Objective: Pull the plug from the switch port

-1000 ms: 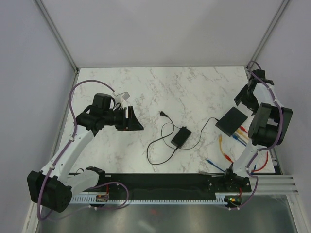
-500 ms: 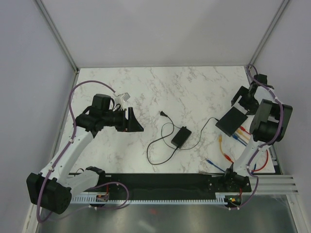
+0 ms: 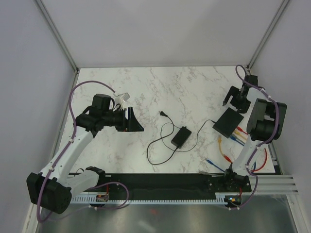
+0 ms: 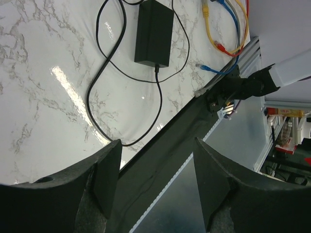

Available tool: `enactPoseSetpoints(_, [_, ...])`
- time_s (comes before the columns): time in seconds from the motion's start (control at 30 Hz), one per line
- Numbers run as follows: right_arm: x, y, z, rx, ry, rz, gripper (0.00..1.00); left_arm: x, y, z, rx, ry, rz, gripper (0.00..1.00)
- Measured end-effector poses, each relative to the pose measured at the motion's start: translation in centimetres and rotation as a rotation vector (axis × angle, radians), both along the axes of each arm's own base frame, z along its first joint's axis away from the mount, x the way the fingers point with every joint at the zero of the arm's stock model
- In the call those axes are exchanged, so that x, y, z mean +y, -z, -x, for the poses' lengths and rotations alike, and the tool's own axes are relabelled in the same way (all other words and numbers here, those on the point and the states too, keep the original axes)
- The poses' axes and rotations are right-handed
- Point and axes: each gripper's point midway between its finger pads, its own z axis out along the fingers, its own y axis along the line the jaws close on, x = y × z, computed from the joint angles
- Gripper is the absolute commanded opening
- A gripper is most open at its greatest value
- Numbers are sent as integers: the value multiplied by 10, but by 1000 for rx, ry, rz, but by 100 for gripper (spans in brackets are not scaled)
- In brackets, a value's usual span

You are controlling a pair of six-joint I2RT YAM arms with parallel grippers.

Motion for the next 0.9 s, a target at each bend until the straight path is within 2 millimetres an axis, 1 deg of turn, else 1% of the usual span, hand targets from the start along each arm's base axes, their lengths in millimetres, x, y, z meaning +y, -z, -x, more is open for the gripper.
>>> enactPoseSetpoints(0.03, [6, 0, -1, -1, -14, -1, 92, 0, 0, 0, 3, -1, 0, 66])
enactPoseSetpoints(0.13, [36, -1, -2, -3, -71, -13, 92, -2, 2, 0, 18, 0, 0, 65])
enactPoseSetpoints(0.3, [89, -2, 9, 6, -163, -80, 91, -11, 7, 2, 53, 29, -9, 65])
enactPoseSetpoints(0.4, [118, -4, 16, 10, -204, -139, 91, -21, 6, -2, 68, 51, -15, 65])
enactPoseSetpoints(0.43, [125, -4, 19, 11, -215, -156, 91, -26, 5, -2, 69, 65, -16, 65])
enactPoseSetpoints(0.5, [134, -5, 24, 19, -219, -178, 88, -34, 4, -4, 74, 86, -18, 65])
enactPoseSetpoints(0.53, [137, -7, 28, 30, -215, -186, 86, -39, 3, -6, 74, 100, -20, 65])
enactPoseSetpoints(0.6, [136, -10, 32, 48, -188, -180, 83, -50, 0, -11, 69, 121, -29, 65])
enactPoseSetpoints(0.7, [131, -20, 37, 90, -136, -163, 83, -72, -7, -22, 48, 158, -43, 65])
enactPoseSetpoints(0.77, [127, -29, 42, 100, -110, -141, 83, -92, -15, -32, 19, 187, -44, 65])
enactPoseSetpoints(0.83, [122, -39, 52, 111, -95, -117, 83, -114, -23, -42, -14, 217, -45, 65])
enactPoseSetpoints(0.9, [120, -53, 60, 103, -90, -96, 83, -137, -29, -47, -39, 255, -36, 65])
